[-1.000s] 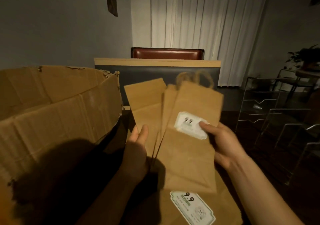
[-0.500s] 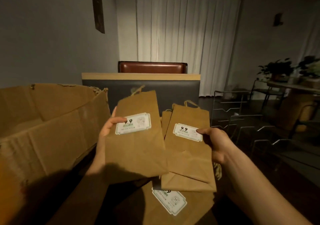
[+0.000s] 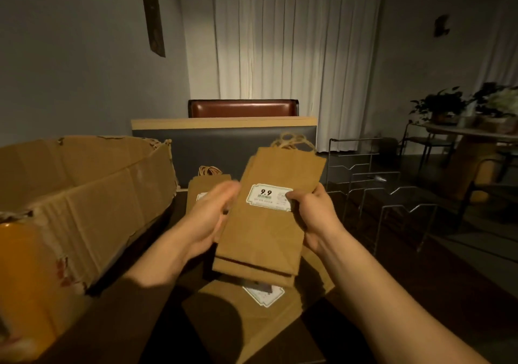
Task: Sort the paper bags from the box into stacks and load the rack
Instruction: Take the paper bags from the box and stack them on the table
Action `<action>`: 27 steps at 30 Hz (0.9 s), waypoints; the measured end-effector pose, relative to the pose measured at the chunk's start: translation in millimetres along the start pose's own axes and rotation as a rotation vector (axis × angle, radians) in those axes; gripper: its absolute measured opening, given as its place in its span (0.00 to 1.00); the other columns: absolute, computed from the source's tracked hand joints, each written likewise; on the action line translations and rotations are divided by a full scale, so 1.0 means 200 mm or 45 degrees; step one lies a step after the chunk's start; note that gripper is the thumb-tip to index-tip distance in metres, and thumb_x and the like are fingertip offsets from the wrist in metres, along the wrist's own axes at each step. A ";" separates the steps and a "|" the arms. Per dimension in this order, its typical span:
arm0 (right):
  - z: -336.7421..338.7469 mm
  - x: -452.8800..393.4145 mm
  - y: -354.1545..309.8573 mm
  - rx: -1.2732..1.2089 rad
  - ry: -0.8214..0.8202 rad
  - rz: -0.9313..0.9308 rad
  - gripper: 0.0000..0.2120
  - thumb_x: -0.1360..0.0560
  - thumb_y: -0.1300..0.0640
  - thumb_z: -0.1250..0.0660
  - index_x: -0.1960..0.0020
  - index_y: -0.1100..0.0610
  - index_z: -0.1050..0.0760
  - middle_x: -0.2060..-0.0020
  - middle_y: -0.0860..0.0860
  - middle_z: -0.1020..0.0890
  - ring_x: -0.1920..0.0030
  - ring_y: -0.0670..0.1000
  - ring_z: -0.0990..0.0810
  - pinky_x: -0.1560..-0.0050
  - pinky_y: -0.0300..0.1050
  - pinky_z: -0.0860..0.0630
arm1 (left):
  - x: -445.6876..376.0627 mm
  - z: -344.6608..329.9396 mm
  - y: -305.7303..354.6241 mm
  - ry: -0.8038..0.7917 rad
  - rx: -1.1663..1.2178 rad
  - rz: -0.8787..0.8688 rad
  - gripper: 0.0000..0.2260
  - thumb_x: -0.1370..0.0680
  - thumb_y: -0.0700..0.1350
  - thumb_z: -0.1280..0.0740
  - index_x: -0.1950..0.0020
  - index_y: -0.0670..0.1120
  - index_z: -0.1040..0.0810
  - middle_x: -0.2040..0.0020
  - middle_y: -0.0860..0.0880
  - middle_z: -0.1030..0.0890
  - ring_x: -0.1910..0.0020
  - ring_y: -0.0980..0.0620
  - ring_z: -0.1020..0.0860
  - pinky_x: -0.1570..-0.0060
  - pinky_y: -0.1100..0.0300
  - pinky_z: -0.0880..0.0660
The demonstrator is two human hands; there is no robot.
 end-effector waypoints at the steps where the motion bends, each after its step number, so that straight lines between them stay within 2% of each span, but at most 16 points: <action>1: -0.02 0.01 0.03 -0.054 0.013 -0.052 0.18 0.22 0.70 0.40 0.35 0.58 0.34 0.47 0.60 0.19 0.53 0.59 0.16 0.61 0.50 0.17 | 0.00 0.00 0.01 -0.023 -0.202 0.034 0.22 0.20 0.45 0.33 0.27 0.47 0.31 0.47 0.39 0.17 0.58 0.48 0.16 0.62 0.60 0.20; 3: -0.03 0.07 0.08 -0.132 -0.018 -0.176 0.18 0.22 0.69 0.41 0.34 0.57 0.35 0.48 0.62 0.18 0.53 0.60 0.16 0.61 0.50 0.17 | -0.01 0.03 0.03 -0.024 -0.427 0.095 0.22 0.23 0.41 0.30 0.30 0.51 0.28 0.49 0.49 0.14 0.51 0.51 0.15 0.51 0.54 0.20; 4: -0.02 0.11 0.10 -0.105 -0.048 -0.206 0.16 0.21 0.69 0.41 0.36 0.57 0.33 0.50 0.60 0.17 0.54 0.59 0.15 0.62 0.50 0.17 | -0.01 0.05 0.03 -0.034 -0.459 0.142 0.21 0.23 0.41 0.29 0.31 0.52 0.27 0.48 0.50 0.14 0.48 0.50 0.16 0.47 0.52 0.21; 7: 0.07 0.20 0.15 0.182 -0.174 -0.224 0.10 0.21 0.64 0.36 0.41 0.58 0.27 0.56 0.56 0.15 0.61 0.54 0.14 0.67 0.46 0.19 | -0.01 0.10 -0.02 -0.022 -0.577 0.278 0.17 0.24 0.42 0.28 0.36 0.52 0.23 0.48 0.50 0.14 0.47 0.49 0.16 0.46 0.51 0.21; 10: 0.19 0.26 0.25 0.839 -0.207 -0.305 0.13 0.20 0.52 0.34 0.44 0.63 0.24 0.70 0.54 0.18 0.75 0.50 0.21 0.76 0.41 0.27 | 0.01 0.09 -0.16 -0.053 -0.763 0.421 0.13 0.25 0.44 0.28 0.41 0.52 0.21 0.46 0.49 0.16 0.45 0.49 0.18 0.40 0.49 0.23; 12: 0.24 0.32 0.30 1.231 -0.235 -0.405 0.18 0.20 0.46 0.36 0.51 0.63 0.23 0.73 0.53 0.21 0.78 0.50 0.23 0.77 0.40 0.27 | 0.02 0.07 -0.25 -0.087 -0.975 0.496 0.16 0.27 0.47 0.26 0.39 0.52 0.21 0.44 0.50 0.18 0.43 0.50 0.21 0.37 0.49 0.25; 14: 0.24 0.36 0.33 1.395 -0.220 -0.471 0.21 0.20 0.43 0.38 0.52 0.62 0.24 0.70 0.55 0.18 0.75 0.53 0.20 0.73 0.43 0.22 | 0.03 0.04 -0.30 -0.092 -1.071 0.534 0.17 0.27 0.48 0.26 0.39 0.51 0.21 0.44 0.50 0.19 0.43 0.50 0.22 0.38 0.49 0.26; 16: 0.23 0.38 0.35 1.530 -0.149 -0.390 0.23 0.21 0.42 0.39 0.47 0.62 0.22 0.60 0.57 0.15 0.63 0.56 0.15 0.60 0.49 0.16 | 0.05 0.00 -0.30 -0.096 -1.036 0.554 0.16 0.27 0.47 0.26 0.40 0.49 0.20 0.45 0.48 0.18 0.44 0.49 0.21 0.39 0.48 0.24; 18: 0.23 0.39 0.37 1.654 -0.078 -0.267 0.22 0.21 0.41 0.39 0.45 0.60 0.21 0.51 0.55 0.16 0.52 0.56 0.16 0.48 0.52 0.18 | 0.07 -0.02 -0.27 -0.131 -0.954 0.616 0.15 0.27 0.45 0.26 0.41 0.46 0.20 0.46 0.46 0.17 0.45 0.47 0.19 0.40 0.47 0.23; 21: 0.27 0.40 0.38 1.544 -0.030 -0.192 0.16 0.23 0.40 0.37 0.51 0.53 0.25 0.51 0.53 0.17 0.50 0.54 0.18 0.46 0.52 0.20 | 0.09 0.01 -0.25 -0.104 -0.652 0.746 0.18 0.28 0.42 0.24 0.40 0.42 0.21 0.46 0.42 0.15 0.45 0.43 0.18 0.39 0.45 0.23; 24: 0.29 0.40 0.37 1.153 -0.080 -0.328 0.12 0.23 0.42 0.35 0.51 0.51 0.32 0.51 0.55 0.18 0.55 0.59 0.14 0.53 0.57 0.17 | 0.11 0.02 -0.28 -0.123 -0.422 0.794 0.19 0.28 0.44 0.25 0.39 0.41 0.21 0.46 0.41 0.15 0.48 0.43 0.16 0.39 0.47 0.23; 25: 0.28 0.39 0.38 1.100 -0.088 -0.356 0.12 0.21 0.44 0.36 0.49 0.52 0.31 0.49 0.56 0.18 0.54 0.60 0.14 0.52 0.57 0.17 | 0.12 0.00 -0.30 -0.139 -0.385 0.789 0.19 0.28 0.44 0.25 0.39 0.41 0.20 0.47 0.41 0.15 0.50 0.43 0.16 0.41 0.47 0.22; 27: 0.29 0.36 0.41 1.234 -0.046 -0.286 0.19 0.20 0.44 0.40 0.37 0.56 0.30 0.41 0.55 0.20 0.44 0.58 0.18 0.42 0.55 0.21 | 0.12 -0.04 -0.33 -0.149 -0.339 0.715 0.19 0.29 0.42 0.24 0.39 0.41 0.20 0.47 0.40 0.15 0.50 0.42 0.16 0.43 0.46 0.21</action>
Point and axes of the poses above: each hand's wrist, its own x-axis away from the middle knuckle, its own z-axis out of the back of the hand, y = z × x, the point moved 1 cm from there along -x, towards the middle knuckle
